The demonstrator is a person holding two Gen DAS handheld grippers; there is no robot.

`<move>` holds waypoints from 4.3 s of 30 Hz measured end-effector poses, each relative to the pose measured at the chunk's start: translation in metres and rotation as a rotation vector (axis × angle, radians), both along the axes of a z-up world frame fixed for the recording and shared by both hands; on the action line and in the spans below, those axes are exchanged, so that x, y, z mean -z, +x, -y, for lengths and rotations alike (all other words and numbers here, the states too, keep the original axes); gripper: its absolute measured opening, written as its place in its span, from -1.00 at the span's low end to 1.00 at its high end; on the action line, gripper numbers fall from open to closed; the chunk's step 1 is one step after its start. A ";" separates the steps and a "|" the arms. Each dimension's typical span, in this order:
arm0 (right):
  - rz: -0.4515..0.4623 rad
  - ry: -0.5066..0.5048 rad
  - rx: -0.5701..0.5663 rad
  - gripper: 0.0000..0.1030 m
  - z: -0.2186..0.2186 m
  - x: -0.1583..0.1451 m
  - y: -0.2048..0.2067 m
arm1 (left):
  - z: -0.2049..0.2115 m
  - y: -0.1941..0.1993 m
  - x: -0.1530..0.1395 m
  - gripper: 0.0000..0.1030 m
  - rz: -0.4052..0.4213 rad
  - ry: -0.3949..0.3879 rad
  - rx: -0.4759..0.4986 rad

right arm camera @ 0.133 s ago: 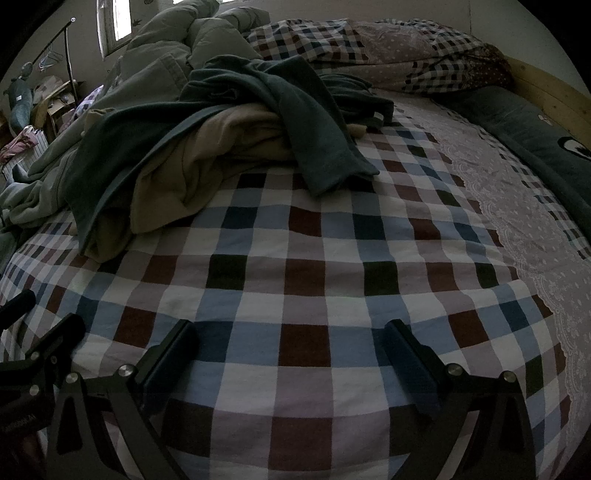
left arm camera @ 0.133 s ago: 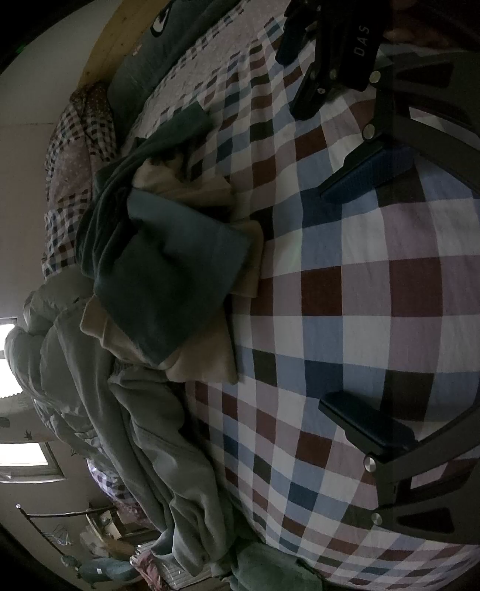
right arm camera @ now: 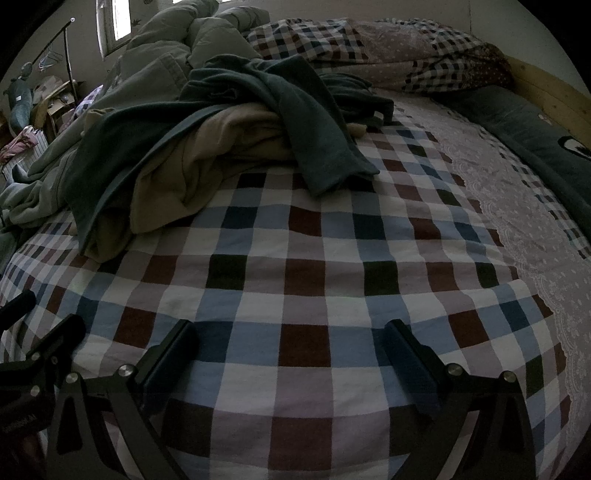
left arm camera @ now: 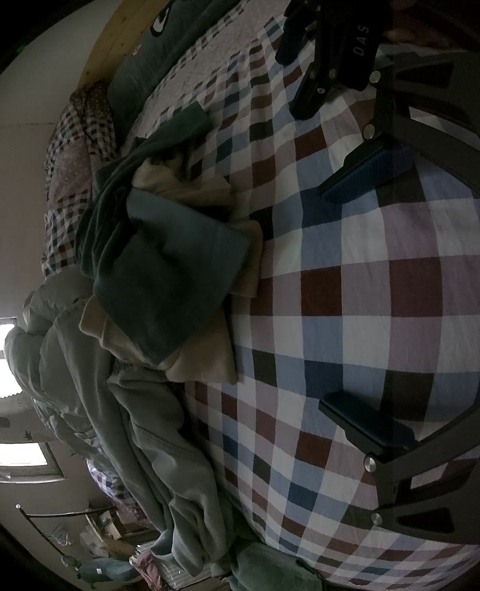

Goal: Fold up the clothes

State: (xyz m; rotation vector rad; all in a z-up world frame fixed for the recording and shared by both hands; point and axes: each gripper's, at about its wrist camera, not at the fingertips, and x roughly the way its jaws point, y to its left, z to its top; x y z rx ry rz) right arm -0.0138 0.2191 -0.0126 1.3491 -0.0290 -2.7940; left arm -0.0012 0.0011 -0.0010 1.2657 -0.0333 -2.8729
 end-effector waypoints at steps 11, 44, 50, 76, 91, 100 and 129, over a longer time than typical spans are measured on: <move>-0.001 -0.005 -0.001 1.00 -0.009 0.002 0.002 | -0.001 -0.001 0.001 1.00 0.002 -0.002 -0.004; -0.128 -0.150 -0.068 1.00 0.006 -0.055 0.027 | 0.043 0.011 -0.048 1.00 -0.116 0.158 -0.059; -0.148 -0.159 -0.095 0.99 0.017 -0.068 0.034 | 0.053 0.013 -0.051 1.00 -0.124 0.168 -0.082; -0.235 0.001 -0.404 0.99 0.149 -0.122 0.029 | 0.178 0.029 -0.068 1.00 -0.178 0.323 -0.356; -0.297 0.201 -0.627 0.99 0.256 -0.123 -0.002 | 0.247 0.048 -0.074 1.00 -0.224 0.357 -0.505; -0.322 0.341 -0.737 0.99 0.310 -0.113 -0.032 | 0.271 0.052 -0.070 1.00 -0.229 0.453 -0.524; -0.316 0.710 -0.821 0.95 0.382 -0.018 -0.121 | 0.281 0.048 -0.059 1.00 -0.187 0.579 -0.482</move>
